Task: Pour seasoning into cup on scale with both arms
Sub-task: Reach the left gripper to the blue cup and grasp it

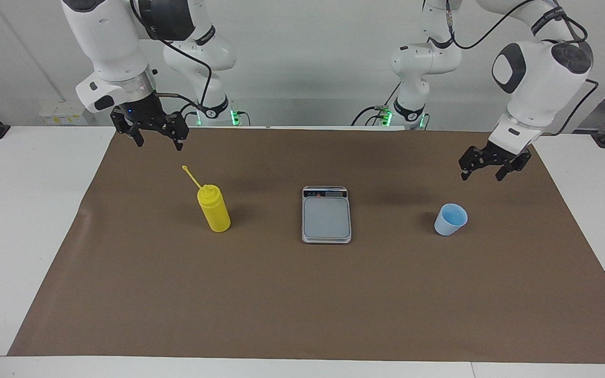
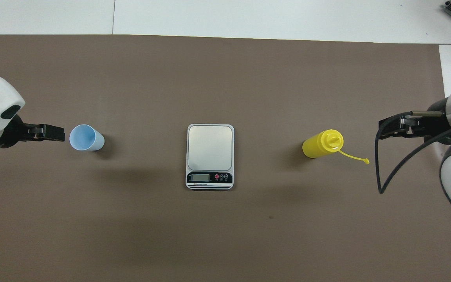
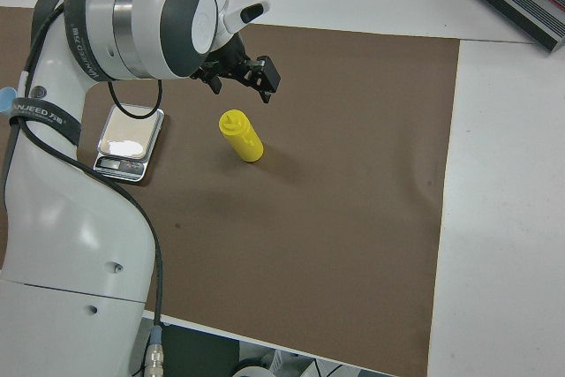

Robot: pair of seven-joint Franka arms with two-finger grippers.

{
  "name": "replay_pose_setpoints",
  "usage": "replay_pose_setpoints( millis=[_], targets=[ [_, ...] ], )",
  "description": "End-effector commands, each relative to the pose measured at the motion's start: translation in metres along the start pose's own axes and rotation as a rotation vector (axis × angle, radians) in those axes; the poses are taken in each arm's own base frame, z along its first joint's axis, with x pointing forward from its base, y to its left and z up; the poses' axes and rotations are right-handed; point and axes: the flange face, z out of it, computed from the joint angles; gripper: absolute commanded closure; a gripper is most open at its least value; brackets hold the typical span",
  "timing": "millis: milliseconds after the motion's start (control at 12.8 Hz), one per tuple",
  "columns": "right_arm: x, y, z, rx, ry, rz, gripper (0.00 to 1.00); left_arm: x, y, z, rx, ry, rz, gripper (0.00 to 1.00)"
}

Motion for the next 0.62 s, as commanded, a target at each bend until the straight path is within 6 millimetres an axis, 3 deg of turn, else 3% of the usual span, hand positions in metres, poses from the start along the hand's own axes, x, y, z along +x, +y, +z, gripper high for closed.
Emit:
replay_pose_setpoints(
  millis=[0,233,545],
  targets=[
    [-0.005,0.006,-0.003,0.009,-0.008,-0.014,0.0,0.002,-0.005,0.031,-0.007,0.022,-0.014,0.0],
    [-0.005,0.006,-0.003,0.009,-0.008,-0.014,0.0,-0.007,-0.005,0.079,-0.004,0.037,-0.06,0.0],
    [-0.005,0.005,-0.003,0.009,-0.008,-0.016,0.0,-0.006,-0.023,0.103,-0.002,0.058,-0.087,0.0]
  ],
)
